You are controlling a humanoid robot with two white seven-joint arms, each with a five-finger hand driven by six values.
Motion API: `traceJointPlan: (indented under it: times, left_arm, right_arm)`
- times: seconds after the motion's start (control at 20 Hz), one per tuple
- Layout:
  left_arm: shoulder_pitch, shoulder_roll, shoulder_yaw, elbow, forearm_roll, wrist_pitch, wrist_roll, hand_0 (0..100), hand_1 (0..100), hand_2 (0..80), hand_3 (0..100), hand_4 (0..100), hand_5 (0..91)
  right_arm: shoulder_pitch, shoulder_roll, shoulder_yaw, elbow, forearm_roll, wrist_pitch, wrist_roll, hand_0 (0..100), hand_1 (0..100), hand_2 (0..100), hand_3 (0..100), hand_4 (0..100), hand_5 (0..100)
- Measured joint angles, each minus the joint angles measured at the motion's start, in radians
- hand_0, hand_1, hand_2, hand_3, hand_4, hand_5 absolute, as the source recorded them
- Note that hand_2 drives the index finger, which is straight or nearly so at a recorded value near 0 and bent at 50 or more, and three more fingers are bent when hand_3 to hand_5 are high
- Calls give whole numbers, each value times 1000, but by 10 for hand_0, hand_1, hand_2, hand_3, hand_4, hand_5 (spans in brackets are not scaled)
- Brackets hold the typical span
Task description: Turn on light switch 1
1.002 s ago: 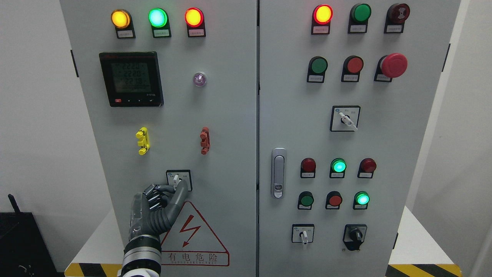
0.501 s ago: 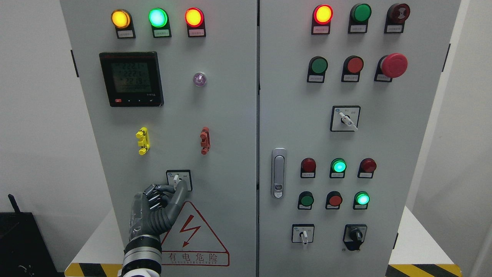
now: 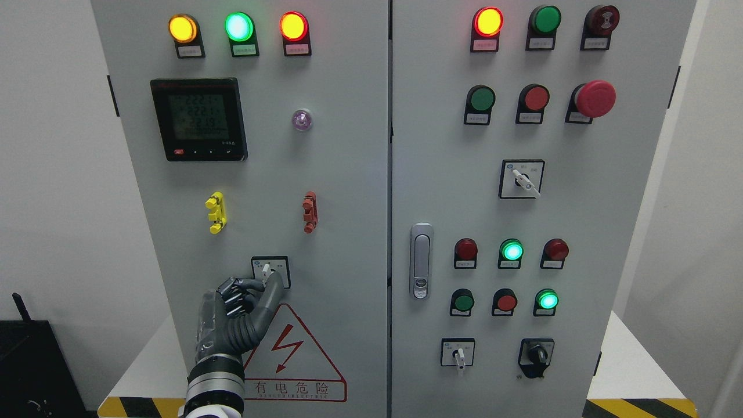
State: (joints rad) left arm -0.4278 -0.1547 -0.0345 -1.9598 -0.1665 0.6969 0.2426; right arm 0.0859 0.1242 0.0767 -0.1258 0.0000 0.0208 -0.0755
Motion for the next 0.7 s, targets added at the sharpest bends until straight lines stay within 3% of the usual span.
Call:
traceJointPlan:
  times: [0.7]
  left_arm:
    - [1, -1, -3, 0, 4, 1, -28, 564, 636, 607, 935, 909, 864]
  right_arm:
    - [0, 0, 0, 1, 0, 0, 0, 0, 0, 0, 0, 0, 0]
